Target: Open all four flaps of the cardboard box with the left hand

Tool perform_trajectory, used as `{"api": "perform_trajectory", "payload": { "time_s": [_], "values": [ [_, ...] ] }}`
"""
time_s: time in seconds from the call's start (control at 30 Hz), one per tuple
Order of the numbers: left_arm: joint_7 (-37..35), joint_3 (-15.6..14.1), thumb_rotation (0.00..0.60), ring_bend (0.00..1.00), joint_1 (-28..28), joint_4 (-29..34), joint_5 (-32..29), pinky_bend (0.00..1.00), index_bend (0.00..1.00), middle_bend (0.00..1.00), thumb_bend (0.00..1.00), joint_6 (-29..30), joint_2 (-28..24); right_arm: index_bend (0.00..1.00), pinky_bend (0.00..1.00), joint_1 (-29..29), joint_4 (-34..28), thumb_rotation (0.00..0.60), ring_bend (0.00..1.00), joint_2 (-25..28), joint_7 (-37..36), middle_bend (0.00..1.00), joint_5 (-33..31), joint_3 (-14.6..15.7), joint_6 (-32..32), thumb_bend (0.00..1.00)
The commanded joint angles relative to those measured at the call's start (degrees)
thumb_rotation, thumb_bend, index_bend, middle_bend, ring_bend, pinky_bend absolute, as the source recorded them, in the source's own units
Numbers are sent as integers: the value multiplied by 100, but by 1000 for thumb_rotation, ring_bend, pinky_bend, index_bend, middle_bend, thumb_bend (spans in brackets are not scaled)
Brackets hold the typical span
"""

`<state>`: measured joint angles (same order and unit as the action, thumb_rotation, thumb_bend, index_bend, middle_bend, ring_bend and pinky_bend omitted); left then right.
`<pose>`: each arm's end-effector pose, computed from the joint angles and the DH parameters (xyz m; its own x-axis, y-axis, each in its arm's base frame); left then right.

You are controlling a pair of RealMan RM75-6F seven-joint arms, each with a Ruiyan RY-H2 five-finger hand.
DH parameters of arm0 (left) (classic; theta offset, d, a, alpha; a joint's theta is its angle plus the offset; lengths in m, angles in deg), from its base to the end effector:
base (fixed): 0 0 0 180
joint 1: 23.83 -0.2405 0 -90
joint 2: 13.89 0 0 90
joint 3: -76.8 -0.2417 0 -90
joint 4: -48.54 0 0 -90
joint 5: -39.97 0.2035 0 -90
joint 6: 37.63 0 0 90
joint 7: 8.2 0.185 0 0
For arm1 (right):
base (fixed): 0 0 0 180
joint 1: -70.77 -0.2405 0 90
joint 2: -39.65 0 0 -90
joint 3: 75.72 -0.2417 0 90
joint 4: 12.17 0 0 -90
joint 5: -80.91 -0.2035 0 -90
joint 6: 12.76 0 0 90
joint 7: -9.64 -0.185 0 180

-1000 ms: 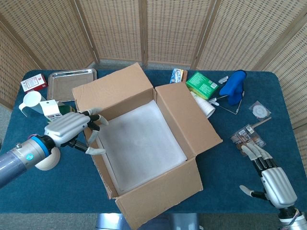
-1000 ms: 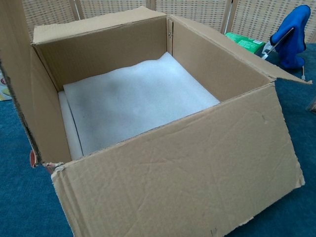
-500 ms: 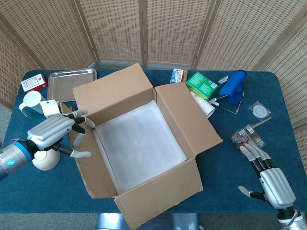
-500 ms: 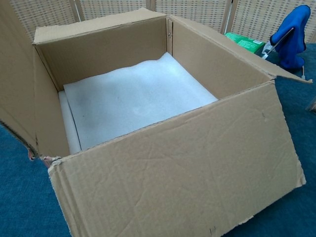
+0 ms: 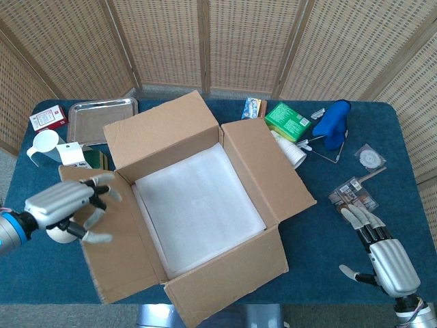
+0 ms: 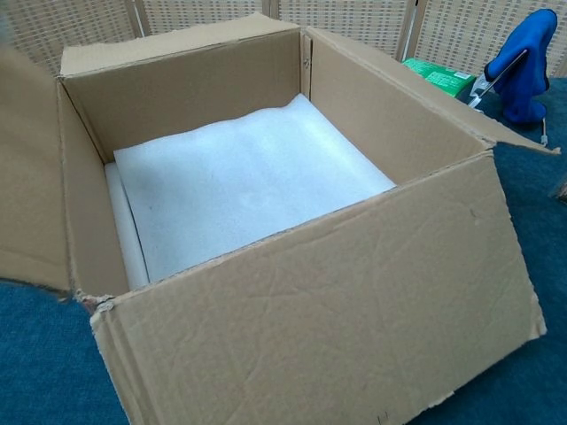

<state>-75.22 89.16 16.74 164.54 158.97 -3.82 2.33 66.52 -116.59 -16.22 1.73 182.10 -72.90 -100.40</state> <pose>-0.1088 0.2932 0.2029 0.3831 0.6358 0.6701 0.9108 -0.3806 -0.1596 -0.2290 -0.1890 0.1581 0.2194 -0.0962 0.9709 -0.9519 -0.2392 0.1914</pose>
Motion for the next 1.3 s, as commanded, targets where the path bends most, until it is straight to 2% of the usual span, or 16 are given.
{"api": "perform_trajectory", "payload": {
  "time_s": [0.03, 0.37, 0.5, 0.6, 0.7, 0.73, 0.77, 0.8, 0.83, 0.87, 1.03, 1.1, 1.2, 1.3],
  "values": [
    [-90, -125, 271, 76, 104, -25, 119, 213, 771, 273, 0, -23, -2, 0, 136, 0, -1, 600, 0, 1, -4, 0, -6, -2, -2, 0],
    [-116, -461, 274, 76, 334, -134, 230, 213, 771, 273, 0, 46, 37, 0, 136, -1, -2, 600, 0, 22, -50, 0, -19, -8, -23, 0],
    [32, -527, 248, 71, 368, -215, 136, 202, 747, 258, 0, 53, 106, 0, 135, -6, -1, 600, 0, 20, -47, 0, -14, -5, -16, 0],
    [359, -520, 243, 38, 318, -319, -69, 172, 584, 172, 0, 110, 184, 0, 135, -8, -2, 600, 0, 19, -47, 0, -20, -3, -9, 0],
    [923, -469, 236, 3, 181, -434, -480, 144, 323, 31, 0, 176, 287, 0, 135, -10, -5, 600, 0, 18, -52, 0, -34, -6, -2, 0],
    [1077, -450, 257, 0, 135, -476, -604, 130, 215, 6, 0, 207, 319, 0, 136, -11, -4, 600, 0, 17, -50, 0, -37, -7, 1, 0],
    [1342, -416, 344, 0, 52, -547, -813, 115, 112, 0, 0, 273, 380, 0, 136, -12, -5, 600, 0, 17, -46, 0, -45, -7, 5, 0],
    [1752, -373, 416, 0, -74, -627, -1096, 103, 60, 0, 0, 381, 475, 0, 136, -10, -9, 600, 0, 15, -38, 0, -58, -10, 7, 0],
    [2212, -326, 522, 0, -248, -825, -1397, 88, 12, 0, 0, 580, 551, 0, 136, 0, -7, 600, 0, 11, -41, 0, -71, -25, -24, 0],
    [2693, -287, 591, 0, -454, -918, -1696, 78, 0, 0, 0, 890, 702, 0, 136, 6, 0, 600, 0, 5, -45, 0, -76, -34, -47, 0],
    [4329, -188, 600, 0, -1215, -1078, -2773, 110, 0, 0, 0, 2259, 1379, 0, 135, 25, 38, 600, 0, -10, -74, 0, -102, -61, -106, 0],
    [4676, -181, 600, 0, -1439, -1226, -2906, 122, 0, 0, 1, 2789, 1648, 0, 133, 29, 45, 600, 0, -10, -87, 0, -111, -67, -117, 0],
    [4831, -192, 600, 0, -1751, -1539, -2921, 127, 0, 0, 7, 3554, 2015, 0, 129, 37, 50, 600, 0, -8, -91, 0, -109, -75, -142, 0],
    [5020, -245, 600, 0, -2006, -1899, -2895, 97, 0, 0, 9, 4106, 2323, 0, 129, 40, 42, 600, 0, -5, -79, 0, -107, -72, -141, 0]
  ]
}}
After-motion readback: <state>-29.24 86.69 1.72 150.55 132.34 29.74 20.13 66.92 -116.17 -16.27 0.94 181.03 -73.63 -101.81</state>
